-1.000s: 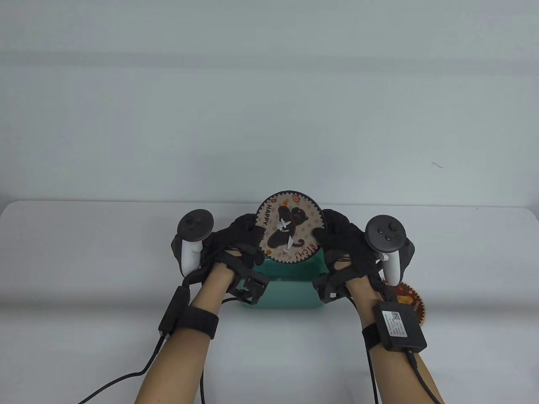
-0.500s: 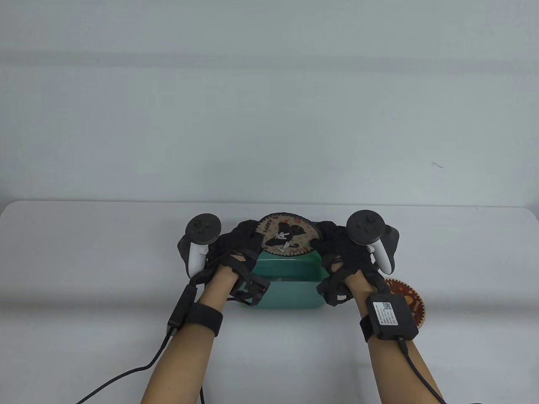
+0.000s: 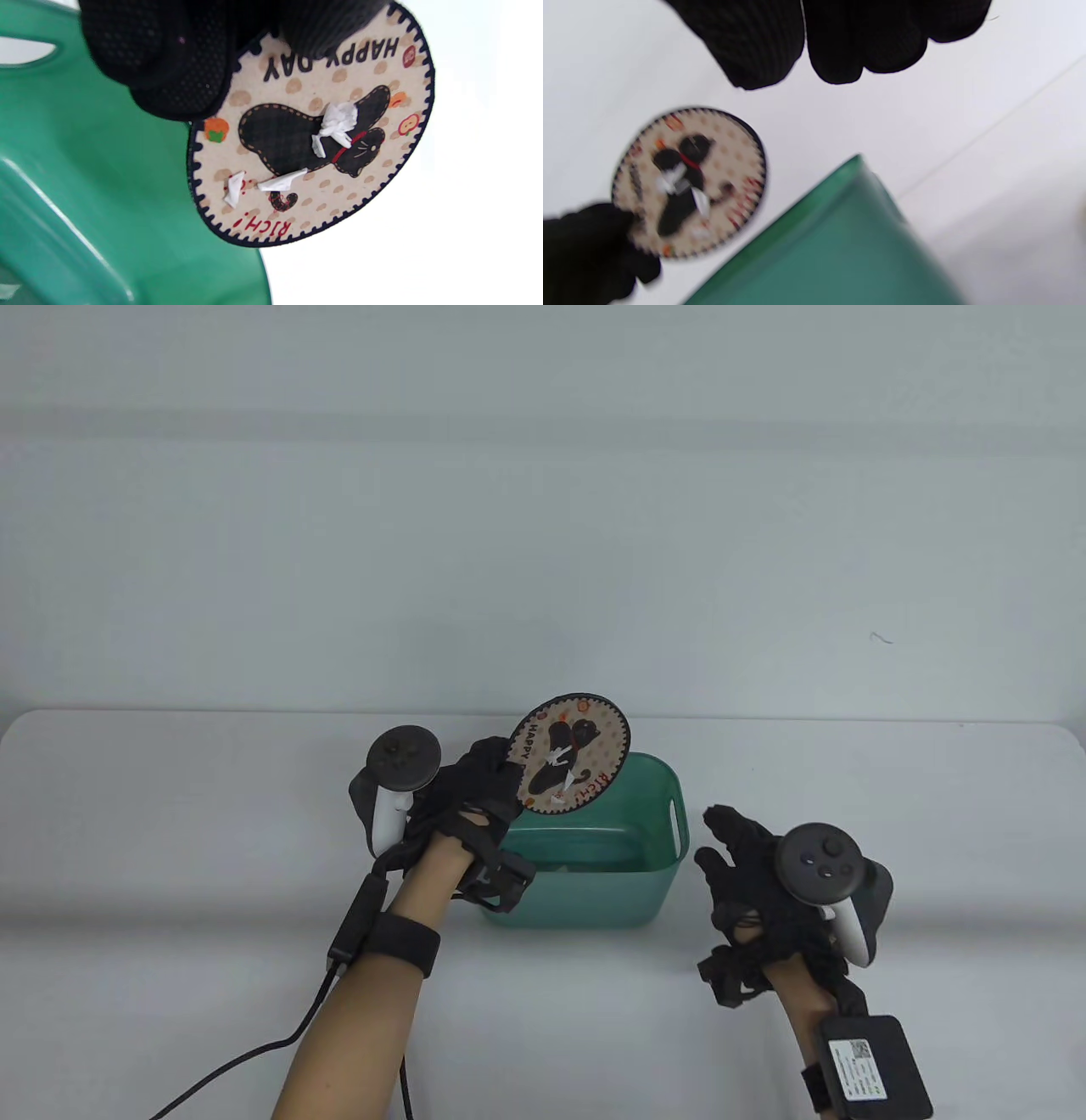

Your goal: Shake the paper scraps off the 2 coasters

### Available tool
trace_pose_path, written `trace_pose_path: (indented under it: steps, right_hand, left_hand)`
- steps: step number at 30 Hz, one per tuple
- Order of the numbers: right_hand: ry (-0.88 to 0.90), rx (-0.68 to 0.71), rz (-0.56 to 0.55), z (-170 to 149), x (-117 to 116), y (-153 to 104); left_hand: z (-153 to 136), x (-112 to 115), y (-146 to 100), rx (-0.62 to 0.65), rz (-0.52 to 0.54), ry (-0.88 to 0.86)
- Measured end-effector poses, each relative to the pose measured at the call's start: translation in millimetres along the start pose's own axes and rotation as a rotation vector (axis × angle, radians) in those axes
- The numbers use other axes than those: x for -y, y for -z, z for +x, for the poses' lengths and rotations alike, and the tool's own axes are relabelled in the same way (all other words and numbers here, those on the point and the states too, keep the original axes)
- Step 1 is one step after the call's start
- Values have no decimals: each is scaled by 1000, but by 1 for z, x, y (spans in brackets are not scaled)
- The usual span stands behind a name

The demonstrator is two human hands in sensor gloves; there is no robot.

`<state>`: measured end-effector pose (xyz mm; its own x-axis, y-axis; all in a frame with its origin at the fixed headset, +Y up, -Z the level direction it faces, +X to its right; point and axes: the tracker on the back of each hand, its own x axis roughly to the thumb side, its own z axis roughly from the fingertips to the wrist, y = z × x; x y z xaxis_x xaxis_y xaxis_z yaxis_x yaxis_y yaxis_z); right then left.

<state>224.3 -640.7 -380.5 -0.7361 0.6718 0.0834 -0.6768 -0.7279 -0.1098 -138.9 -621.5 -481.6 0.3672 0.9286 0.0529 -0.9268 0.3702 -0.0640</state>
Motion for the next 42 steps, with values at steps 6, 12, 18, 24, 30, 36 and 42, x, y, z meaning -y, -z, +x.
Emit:
trace_pose_path:
  steps: [6,12,18,24,30,36,42]
  right_hand:
    - [-33,-28,1,-29,-6,-36]
    - [-54,-73,74,-61,-22,-47]
    - [-11,-65,29,-64,-14,-49]
    - [-13,-60,39,-65,-14,-49]
    - [-19,-59,53,-64,-15,-50]
    - [-18,-57,58,-64,-16,-51]
    - [-35,-59,108,-63,-26,-51]
  left_hand:
    - [14,-1,-3,49,98,-28]
    - [21,13,-4,7,106,264]
    - [25,14,-3,55,192,321]
    - [32,9,-1,105,220,353]
    - [27,9,-1,34,185,339]
    - [24,15,0,-65,2,443]
    - [29,21,-3,12,106,417]
